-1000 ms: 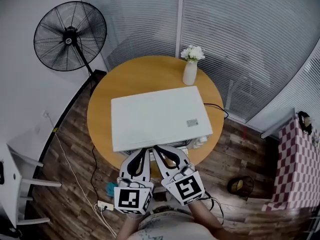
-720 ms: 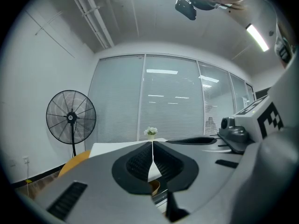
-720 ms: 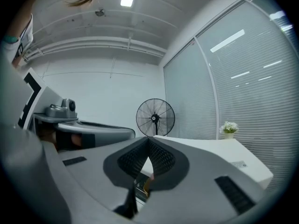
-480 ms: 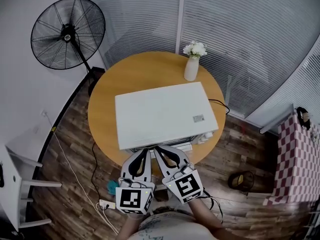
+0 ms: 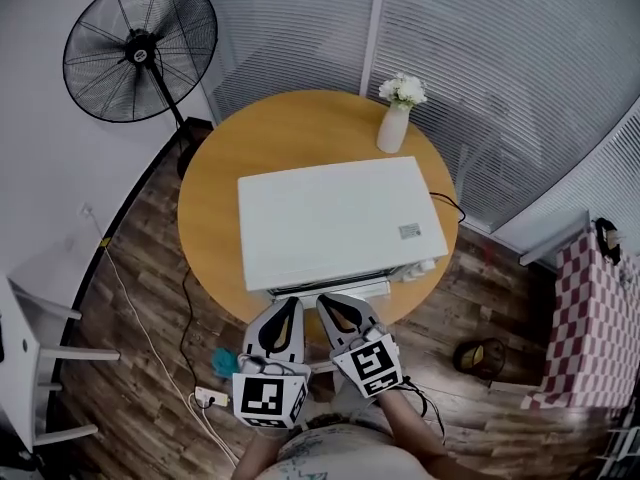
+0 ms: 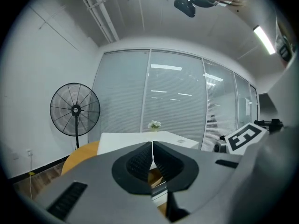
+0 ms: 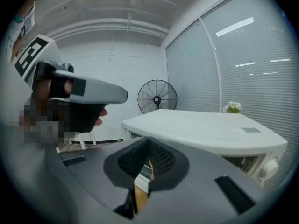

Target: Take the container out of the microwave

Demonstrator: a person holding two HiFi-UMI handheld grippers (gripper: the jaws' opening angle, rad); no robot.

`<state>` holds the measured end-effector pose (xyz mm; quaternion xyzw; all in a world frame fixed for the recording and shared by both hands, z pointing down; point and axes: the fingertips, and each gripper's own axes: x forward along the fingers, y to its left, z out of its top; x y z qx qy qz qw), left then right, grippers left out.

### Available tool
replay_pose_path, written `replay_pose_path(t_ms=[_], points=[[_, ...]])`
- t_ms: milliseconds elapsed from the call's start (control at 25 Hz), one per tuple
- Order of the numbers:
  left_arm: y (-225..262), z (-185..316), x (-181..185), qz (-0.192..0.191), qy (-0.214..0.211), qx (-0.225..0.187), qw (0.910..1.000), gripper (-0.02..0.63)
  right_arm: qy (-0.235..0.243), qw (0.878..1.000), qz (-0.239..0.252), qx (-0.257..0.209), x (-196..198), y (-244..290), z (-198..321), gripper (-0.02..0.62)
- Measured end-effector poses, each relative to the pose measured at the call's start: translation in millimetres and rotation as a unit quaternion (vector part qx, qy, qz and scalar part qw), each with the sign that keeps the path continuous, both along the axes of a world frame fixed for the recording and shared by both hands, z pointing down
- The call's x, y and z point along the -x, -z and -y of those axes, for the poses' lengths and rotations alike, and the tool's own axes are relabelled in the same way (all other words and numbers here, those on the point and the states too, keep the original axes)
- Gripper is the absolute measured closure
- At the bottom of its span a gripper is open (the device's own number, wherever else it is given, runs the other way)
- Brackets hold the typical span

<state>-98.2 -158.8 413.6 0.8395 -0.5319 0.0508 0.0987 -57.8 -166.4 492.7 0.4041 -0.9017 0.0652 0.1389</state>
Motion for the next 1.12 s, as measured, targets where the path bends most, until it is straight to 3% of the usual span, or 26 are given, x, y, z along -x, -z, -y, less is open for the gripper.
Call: replay_pose_path(t_ms=[400, 840, 1120], points=[[-21, -6, 18, 0.002, 0.011, 0.029, 0.9995, 0.592, 0.000, 0.998, -0.039, 0.055, 2, -56, 7, 0.603], [-47, -9, 26, -0.002, 0.013, 0.063, 0.9979, 0.592, 0.013, 0.995, -0.065, 0.078, 15, -86, 17, 0.603], [-51, -5, 25, -0.001, 0.006, 0.067, 0.9977, 0.591, 0.018, 0.988, -0.134, 0.070, 13, -97, 28, 0.583]])
